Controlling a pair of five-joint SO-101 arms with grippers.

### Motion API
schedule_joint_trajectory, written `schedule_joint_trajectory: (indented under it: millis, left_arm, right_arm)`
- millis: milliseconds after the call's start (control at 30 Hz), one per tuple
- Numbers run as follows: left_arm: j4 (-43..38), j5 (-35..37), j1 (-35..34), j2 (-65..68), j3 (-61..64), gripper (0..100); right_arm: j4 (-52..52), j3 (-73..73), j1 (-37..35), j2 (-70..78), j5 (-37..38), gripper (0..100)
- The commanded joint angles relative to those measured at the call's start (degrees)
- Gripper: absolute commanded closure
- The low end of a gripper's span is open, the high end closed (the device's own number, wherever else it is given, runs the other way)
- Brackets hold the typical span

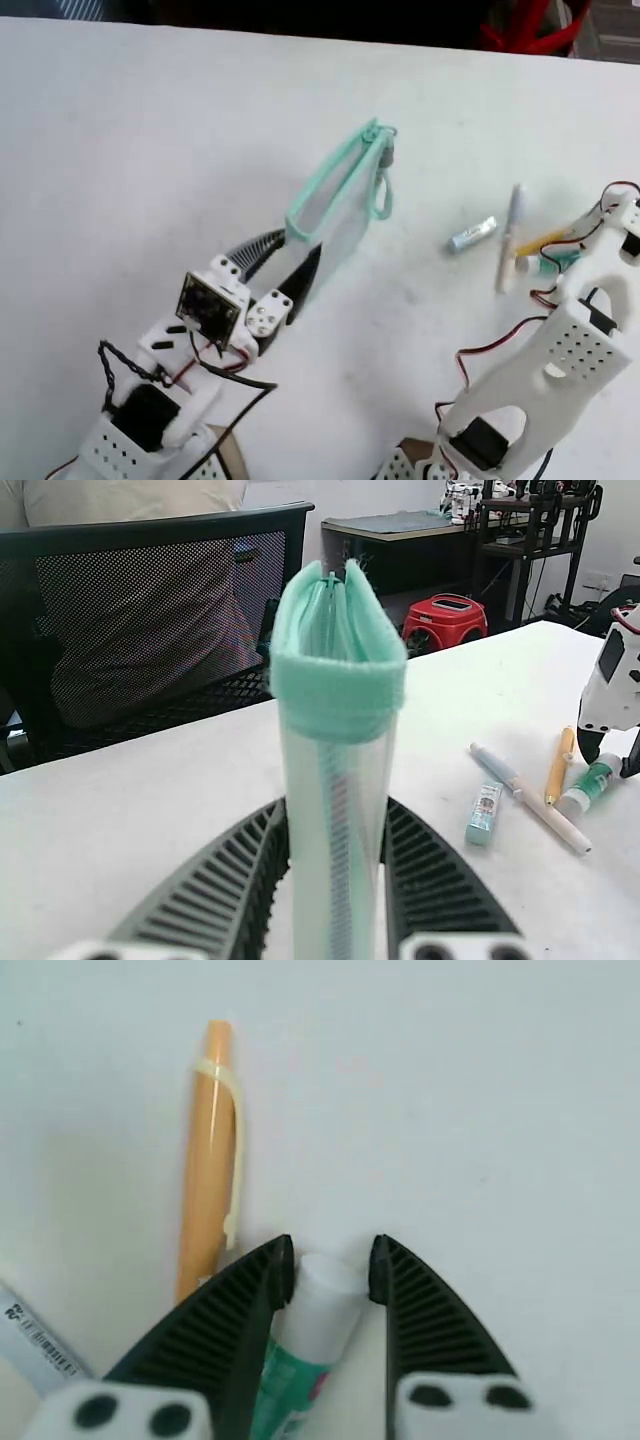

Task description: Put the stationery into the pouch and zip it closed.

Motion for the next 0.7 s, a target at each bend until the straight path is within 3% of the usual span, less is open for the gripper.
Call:
schedule_joint_trajectory:
  millis: [0,267,667]
  left_arm:
    - [-0.53,-0.7,-0.57,0.48,0.0,87]
    - [-0.53,-0.7,-0.57,0.48,0.0,87]
    - [-0.53,-0.7,-0.57,0.48,0.0,87]
  right_arm:
    - [4.35,-0.44,-0.92,-2.86,0.09,90.0]
    - [10.33,-0.44,-2.24,-6.55,3.78,83.7]
    - [12.88,0.09,-2.24,-6.37,4.13,83.6]
